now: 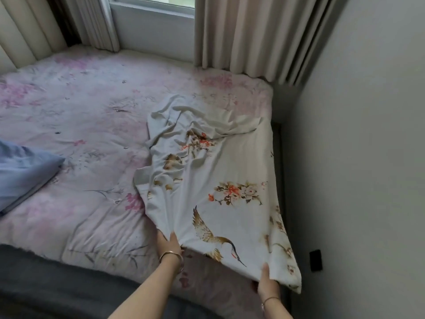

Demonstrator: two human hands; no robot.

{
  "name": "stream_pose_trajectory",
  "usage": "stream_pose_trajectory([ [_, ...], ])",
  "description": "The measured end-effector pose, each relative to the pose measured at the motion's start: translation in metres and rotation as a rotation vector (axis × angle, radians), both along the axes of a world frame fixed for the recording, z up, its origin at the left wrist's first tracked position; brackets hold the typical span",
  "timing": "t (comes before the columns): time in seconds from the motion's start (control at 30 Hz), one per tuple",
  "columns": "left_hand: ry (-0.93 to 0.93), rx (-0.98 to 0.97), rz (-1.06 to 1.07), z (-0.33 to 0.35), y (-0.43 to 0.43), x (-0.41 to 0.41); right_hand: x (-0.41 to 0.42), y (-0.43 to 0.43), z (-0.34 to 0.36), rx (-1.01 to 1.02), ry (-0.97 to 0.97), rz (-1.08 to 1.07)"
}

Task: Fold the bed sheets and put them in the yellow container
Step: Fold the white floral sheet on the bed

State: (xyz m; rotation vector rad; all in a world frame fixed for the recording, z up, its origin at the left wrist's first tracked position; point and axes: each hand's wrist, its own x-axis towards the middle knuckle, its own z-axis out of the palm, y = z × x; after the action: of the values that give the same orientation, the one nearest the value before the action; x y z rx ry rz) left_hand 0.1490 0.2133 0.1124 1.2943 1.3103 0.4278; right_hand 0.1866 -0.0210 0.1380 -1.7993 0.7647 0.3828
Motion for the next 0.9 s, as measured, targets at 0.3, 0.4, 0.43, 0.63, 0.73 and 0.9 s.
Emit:
stream_pose_trajectory([
  [0.3,0.147,-0.345,-0.037,-0.049,-0.027,-0.062,-0.037,-0.029,-0.047,0.109,0.409,0.083],
  [0.4,0.208,-0.331,-0.102,-0.044,-0.006,-0.062,-0.036,-0.025,-0.055,0.143,0.49,0.202],
  [0.43,0.224,-0.305,-0.111,-0.039,0.005,-0.061,-0.034,-0.017,-0.054,0.162,0.48,0.212],
  [0.63,0.198,-0.273,-0.149,-0.024,0.088,-0.036,-0.007,0.058,-0.036,0.324,0.359,0.259],
  [0.73,0.164,-0.245,-0.162,-0.025,0.139,-0.012,0.01,0.113,-0.041,0.322,0.331,0.3],
  [0.9,0.206,-0.209,-0.282,-0.056,0.224,0.027,0.035,0.217,-0.074,0.273,0.292,0.304],
])
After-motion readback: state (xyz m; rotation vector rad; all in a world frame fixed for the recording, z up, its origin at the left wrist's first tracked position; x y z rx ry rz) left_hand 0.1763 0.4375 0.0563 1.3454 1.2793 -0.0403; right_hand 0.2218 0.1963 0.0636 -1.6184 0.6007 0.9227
